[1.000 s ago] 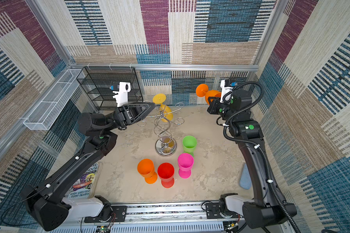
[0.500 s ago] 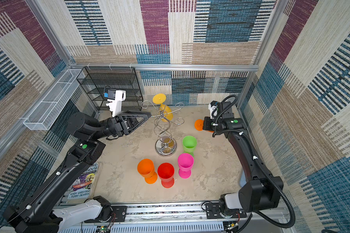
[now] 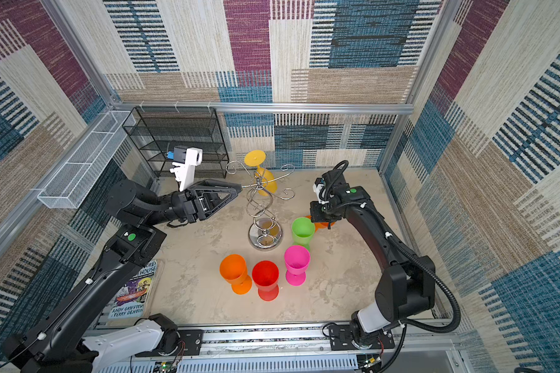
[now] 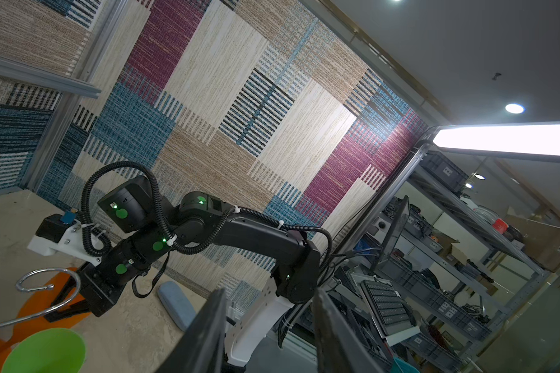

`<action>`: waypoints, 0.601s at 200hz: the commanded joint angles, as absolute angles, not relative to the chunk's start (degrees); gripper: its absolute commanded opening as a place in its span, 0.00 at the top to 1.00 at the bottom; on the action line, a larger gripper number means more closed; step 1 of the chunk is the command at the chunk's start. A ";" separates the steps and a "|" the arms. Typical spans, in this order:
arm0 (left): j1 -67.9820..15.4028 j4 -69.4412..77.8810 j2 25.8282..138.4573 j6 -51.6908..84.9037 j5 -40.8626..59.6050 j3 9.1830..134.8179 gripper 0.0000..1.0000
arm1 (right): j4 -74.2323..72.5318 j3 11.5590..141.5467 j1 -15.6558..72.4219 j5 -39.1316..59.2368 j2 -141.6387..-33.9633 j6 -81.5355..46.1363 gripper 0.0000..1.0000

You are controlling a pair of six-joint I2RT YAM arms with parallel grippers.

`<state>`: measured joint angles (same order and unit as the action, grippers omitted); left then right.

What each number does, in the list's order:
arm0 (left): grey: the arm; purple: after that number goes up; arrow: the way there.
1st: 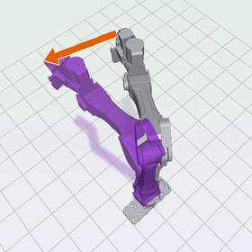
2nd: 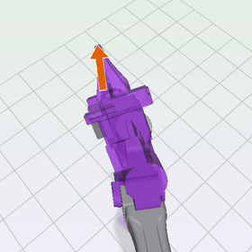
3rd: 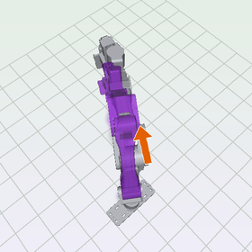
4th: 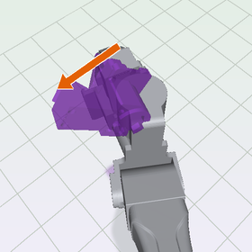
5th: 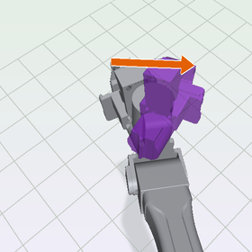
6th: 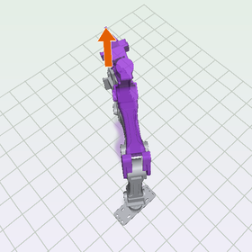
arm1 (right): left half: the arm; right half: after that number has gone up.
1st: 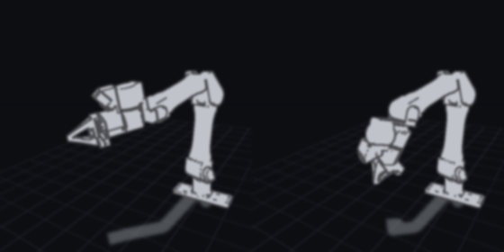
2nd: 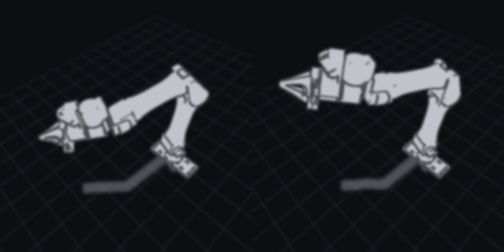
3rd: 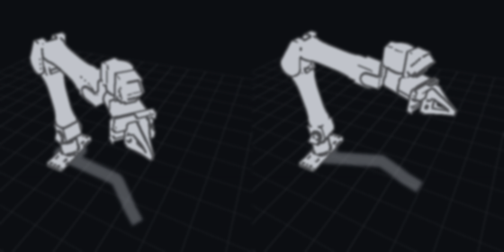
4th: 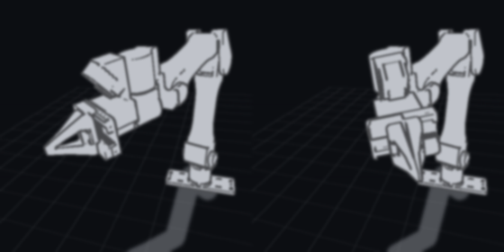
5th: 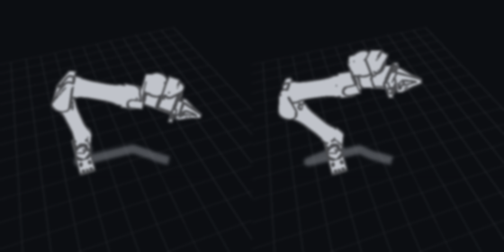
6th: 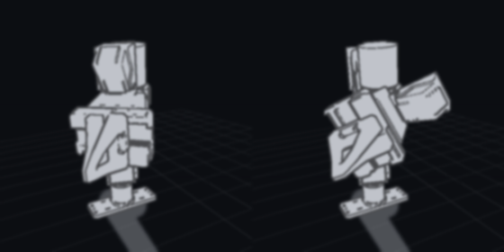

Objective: Take the wine glass off the wine glass rack
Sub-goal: 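Lower the orange glass upright beside the green glass with the right gripper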

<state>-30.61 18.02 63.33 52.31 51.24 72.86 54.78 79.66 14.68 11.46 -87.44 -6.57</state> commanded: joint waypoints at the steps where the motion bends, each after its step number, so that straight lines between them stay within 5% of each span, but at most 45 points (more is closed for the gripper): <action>1: -30.54 18.35 63.19 50.54 52.17 72.85 0.54 | 56.83 80.85 15.41 7.96 -88.19 -5.76 1.00; 120: -30.59 19.16 62.84 50.84 52.90 71.41 0.54 | 57.57 84.68 17.16 6.48 -93.54 -5.45 0.98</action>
